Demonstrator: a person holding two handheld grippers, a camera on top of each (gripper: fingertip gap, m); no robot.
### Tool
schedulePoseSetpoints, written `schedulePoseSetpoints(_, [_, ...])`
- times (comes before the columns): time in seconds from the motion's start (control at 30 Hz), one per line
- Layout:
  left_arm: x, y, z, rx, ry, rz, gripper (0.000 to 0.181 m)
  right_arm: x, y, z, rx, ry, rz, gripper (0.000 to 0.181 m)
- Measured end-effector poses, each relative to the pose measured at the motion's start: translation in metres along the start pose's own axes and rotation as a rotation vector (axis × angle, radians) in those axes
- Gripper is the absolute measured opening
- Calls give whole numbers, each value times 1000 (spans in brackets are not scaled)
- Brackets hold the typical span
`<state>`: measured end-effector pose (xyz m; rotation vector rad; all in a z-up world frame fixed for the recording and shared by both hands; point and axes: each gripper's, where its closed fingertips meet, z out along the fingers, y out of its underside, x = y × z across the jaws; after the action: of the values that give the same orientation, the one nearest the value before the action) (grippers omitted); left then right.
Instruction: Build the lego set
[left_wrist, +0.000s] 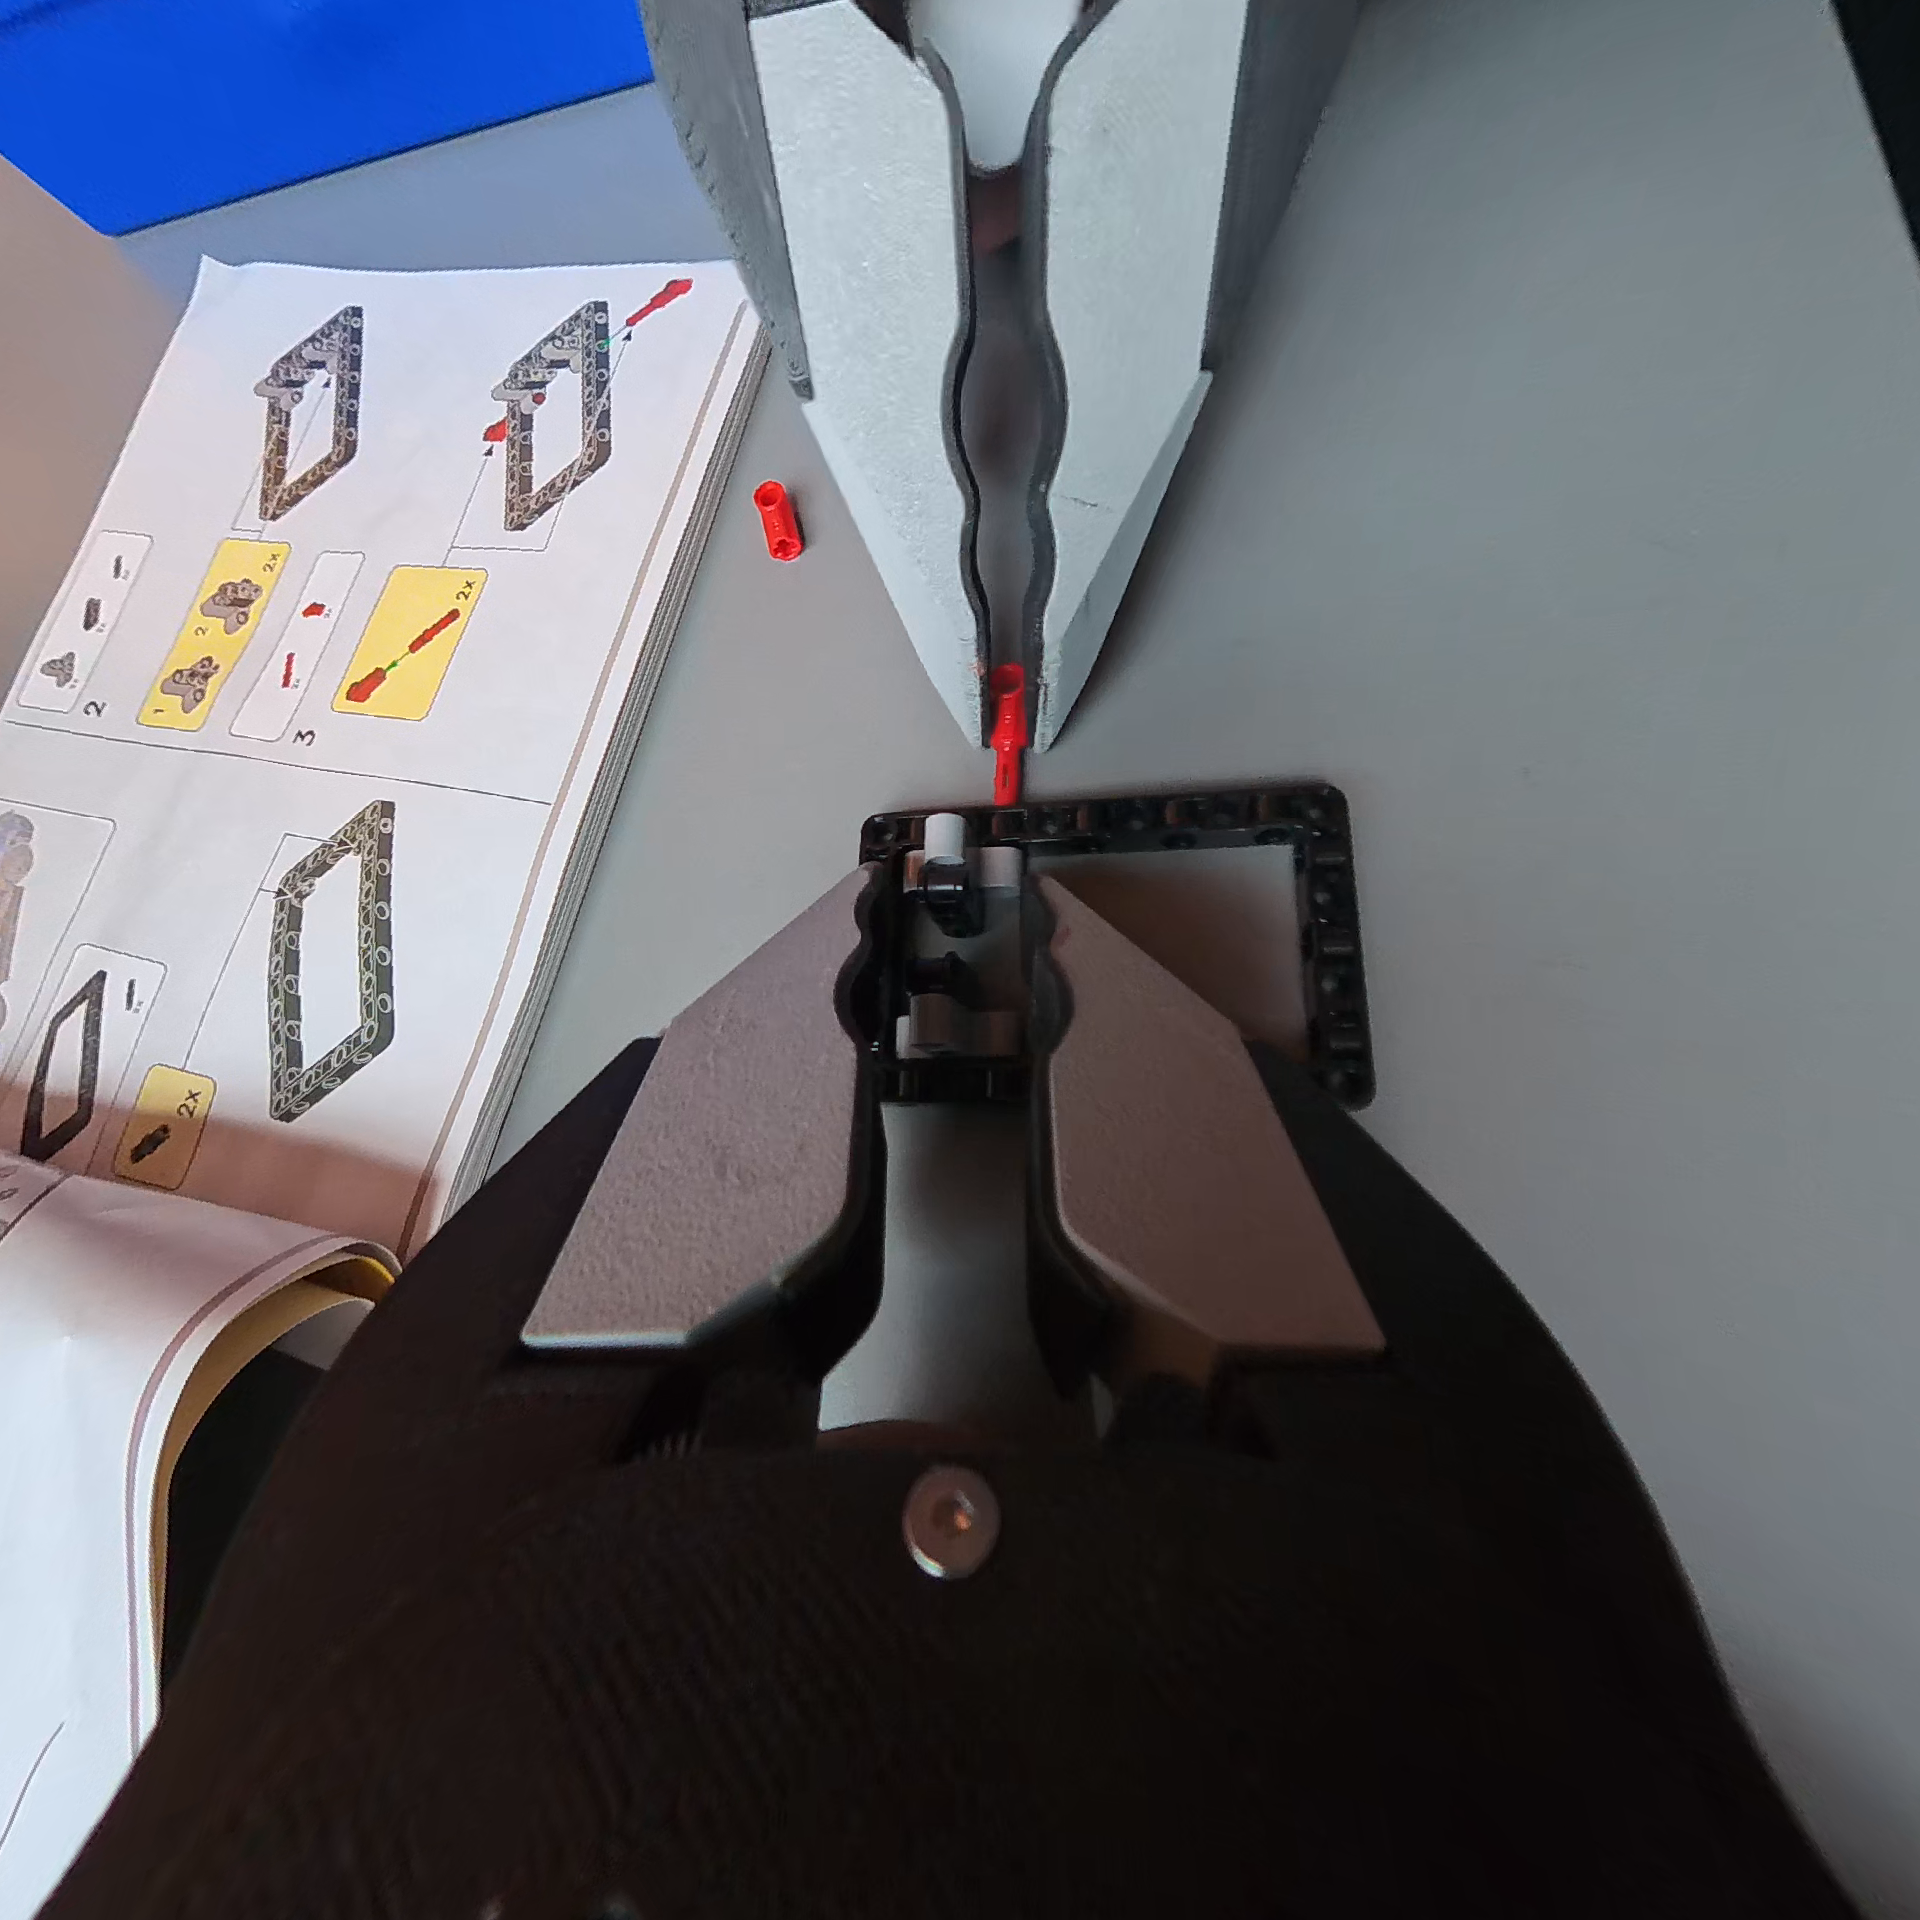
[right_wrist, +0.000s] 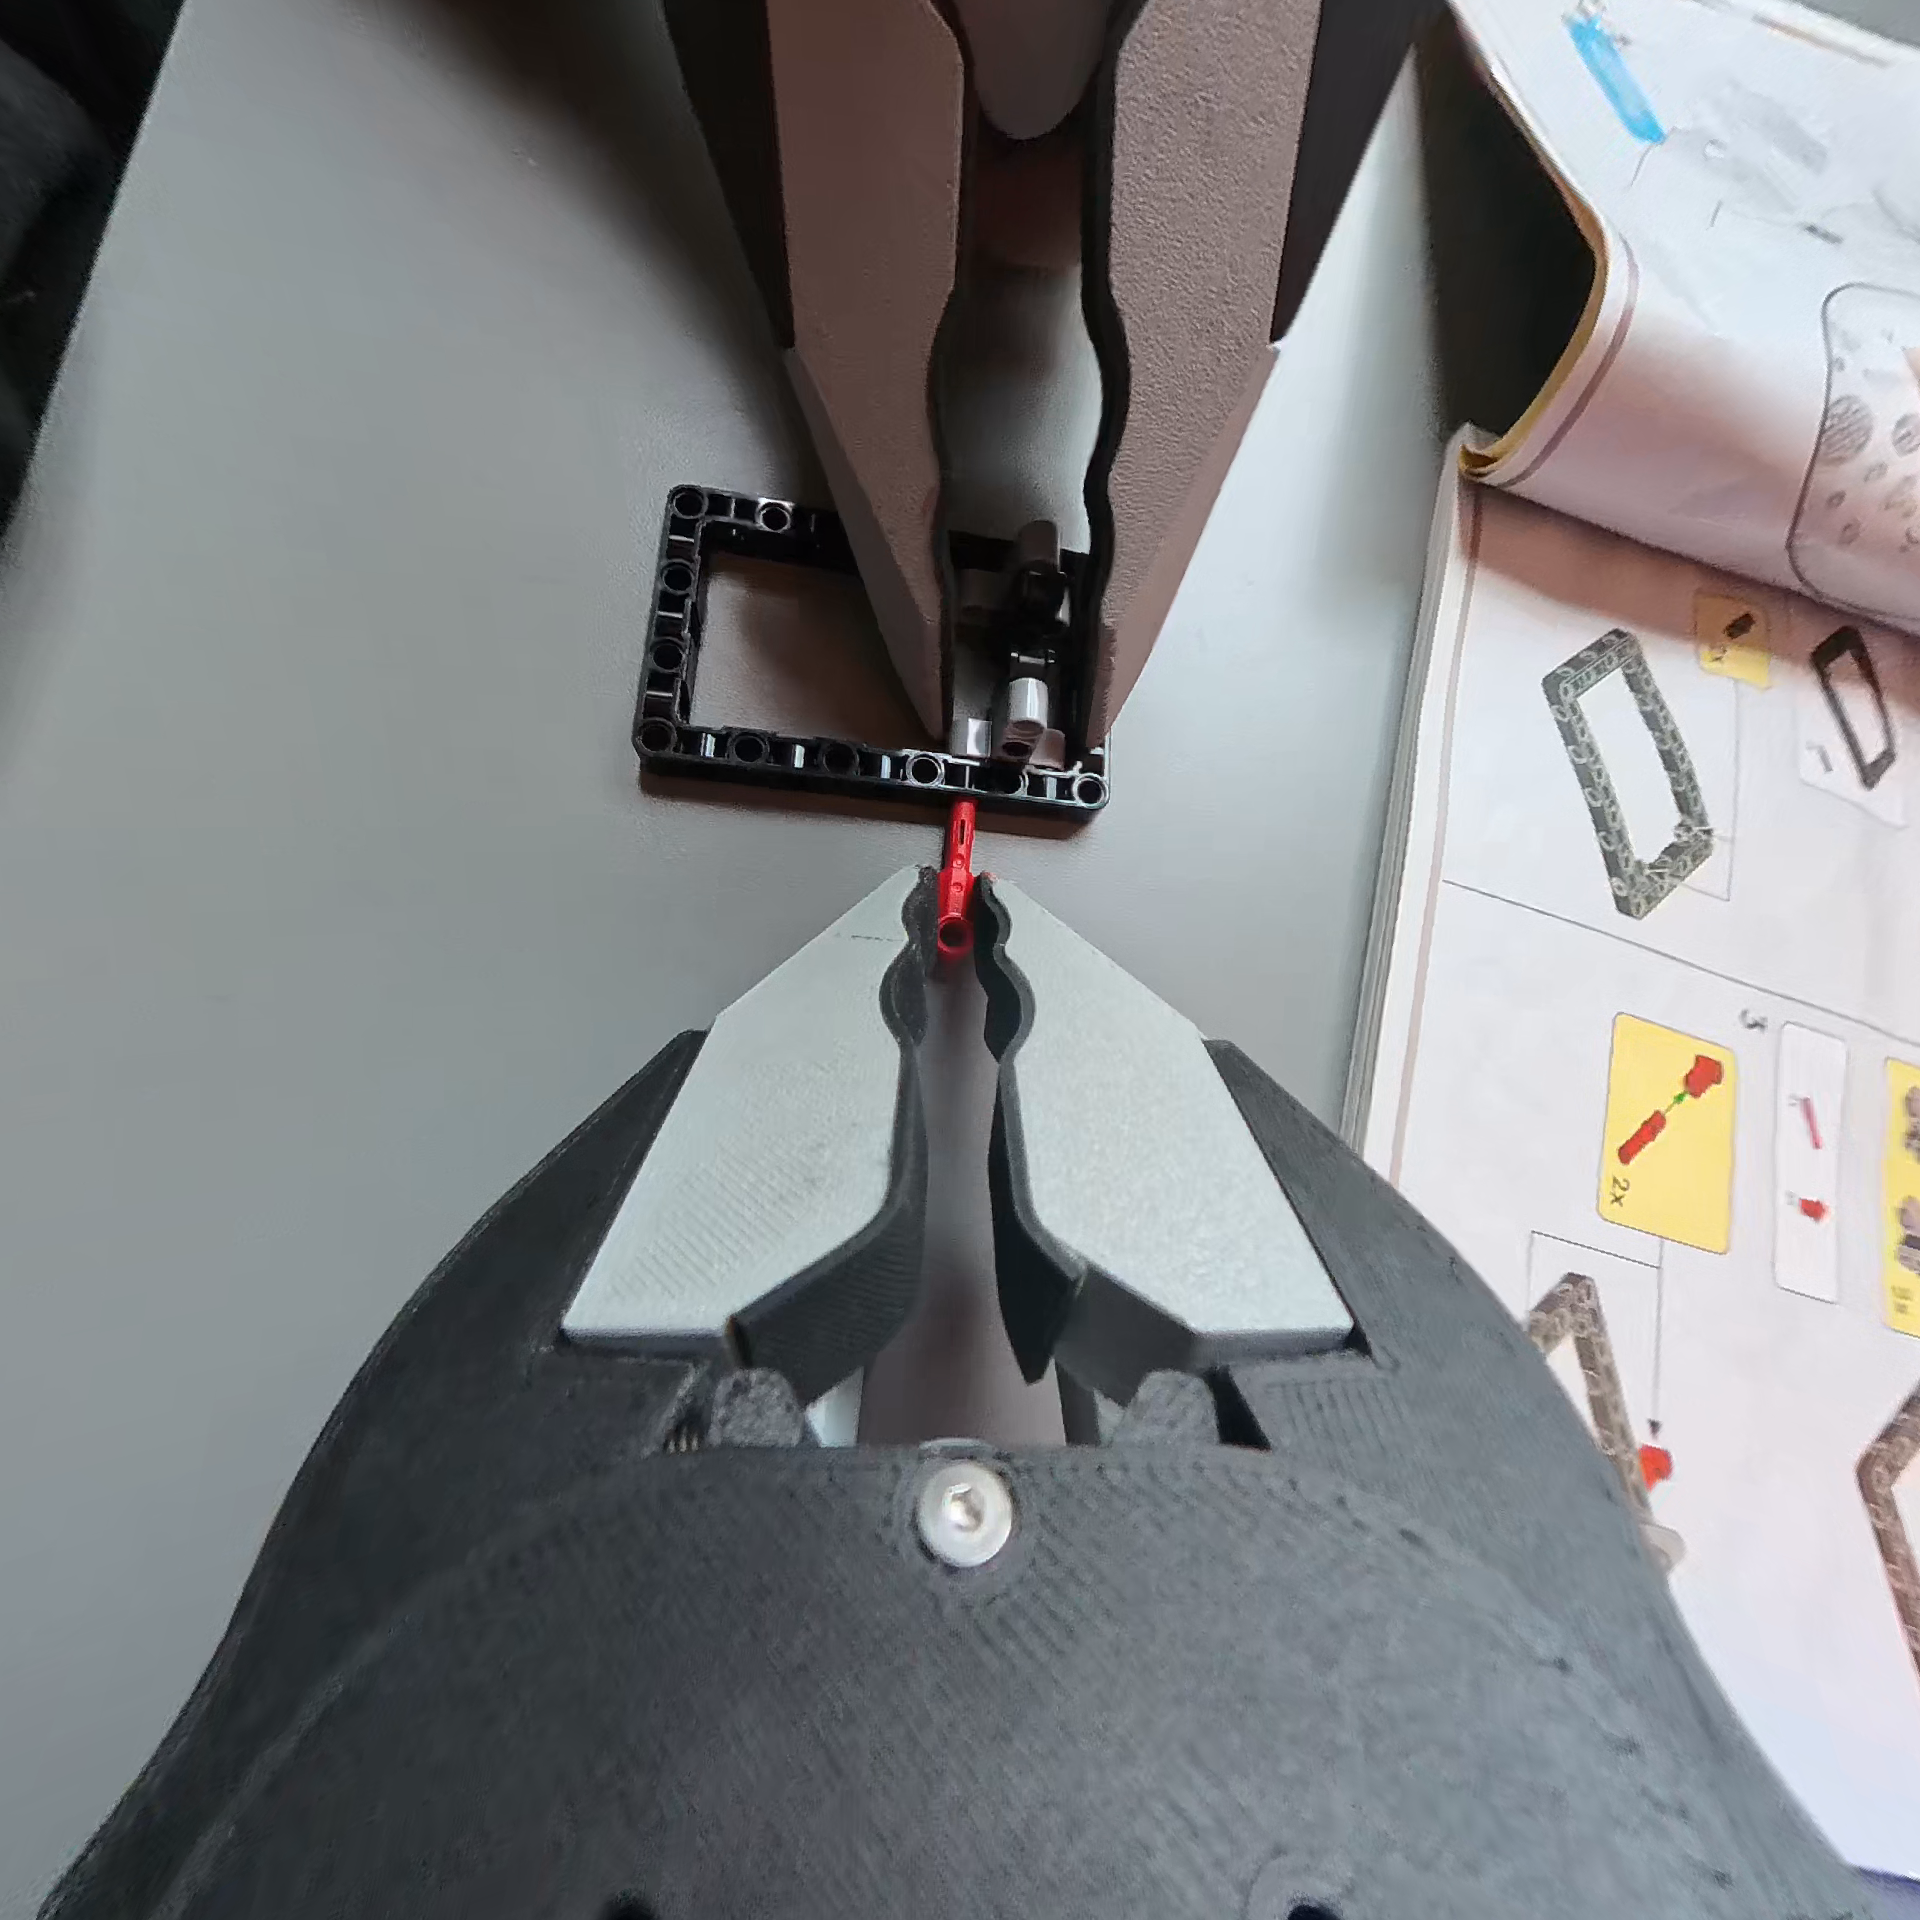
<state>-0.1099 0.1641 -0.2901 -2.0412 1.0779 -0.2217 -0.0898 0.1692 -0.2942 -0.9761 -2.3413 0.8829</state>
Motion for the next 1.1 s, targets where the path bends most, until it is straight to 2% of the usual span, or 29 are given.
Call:
schedulePoseSetpoints(0.2, [0,0,0,-4,-18,0,23,-1,-1,0,-50,-61,28,3])
schedulePoseSetpoints(0.53, [-2,1,-1,-11,-38,-9,23,2,-2,3,-167,-78,-130,2])
schedulePoseSetpoints(0.63, [-4,3,-3,-12,-42,-28,23,3,-4,5,-136,-99,-122,2])
schedulePoseSetpoints(0.7, [-1,0,0,-4,-41,1,23,-3,-16,8,-59,-125,-124,0])
schedulePoseSetpoints(0.8, [-1,-2,2,-3,-49,2,18,1,-14,6,-85,-107,-162,0])
schedulePoseSetpoints(0.9, [-1,-2,2,-5,-63,20,18,4,-11,4,-25,-112,-61,0])
schedulePoseSetpoints(1.03, [-1,-2,2,-3,-52,9,18,16,4,-6,-60,-73,89,0])
schedulePoseSetpoints(1.1, [0,-2,1,-2,-49,11,18,3,0,-8,-17,-129,177,17])
